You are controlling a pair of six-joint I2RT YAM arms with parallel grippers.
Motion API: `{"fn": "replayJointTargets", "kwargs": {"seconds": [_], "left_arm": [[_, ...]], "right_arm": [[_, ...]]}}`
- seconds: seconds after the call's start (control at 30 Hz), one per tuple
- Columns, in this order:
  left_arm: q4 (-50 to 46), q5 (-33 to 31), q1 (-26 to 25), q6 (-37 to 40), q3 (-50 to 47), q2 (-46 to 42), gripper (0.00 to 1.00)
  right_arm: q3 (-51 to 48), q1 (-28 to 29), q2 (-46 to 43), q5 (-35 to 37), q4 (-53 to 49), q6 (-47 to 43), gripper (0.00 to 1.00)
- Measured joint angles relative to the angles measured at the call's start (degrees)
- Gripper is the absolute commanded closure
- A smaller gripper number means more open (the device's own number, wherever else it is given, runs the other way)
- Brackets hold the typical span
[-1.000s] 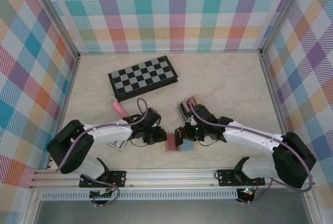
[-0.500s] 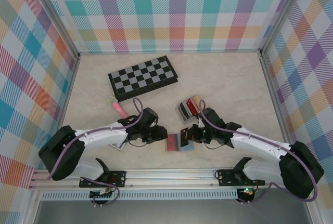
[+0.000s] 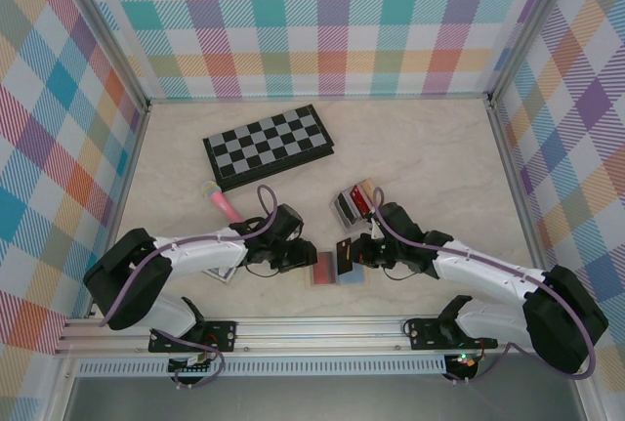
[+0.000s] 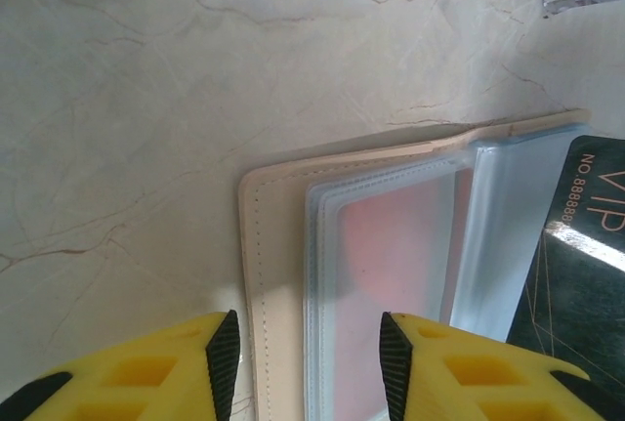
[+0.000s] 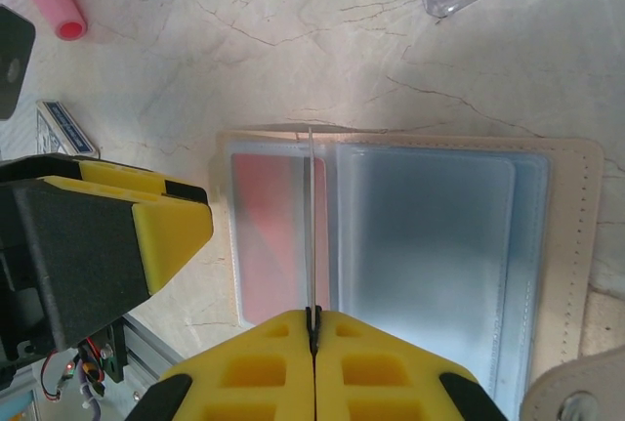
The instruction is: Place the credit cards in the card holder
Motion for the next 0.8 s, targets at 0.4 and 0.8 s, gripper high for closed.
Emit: {"fn": "replayJointTargets", "kwargs": {"seconds": [0.4, 0.8], "left_arm": [[0.0, -0.1, 0.0, 0.0, 0.0, 1.0, 0.62], [0.0, -0.1, 0.0, 0.0, 0.0, 1.3, 0.63]], "right_arm": [[-1.2, 0.1, 2.6, -1.7, 3.8, -0.1, 0.94], [-1.4, 2.6, 9.4, -2.3, 8.5, 0.1, 0.95]]}}
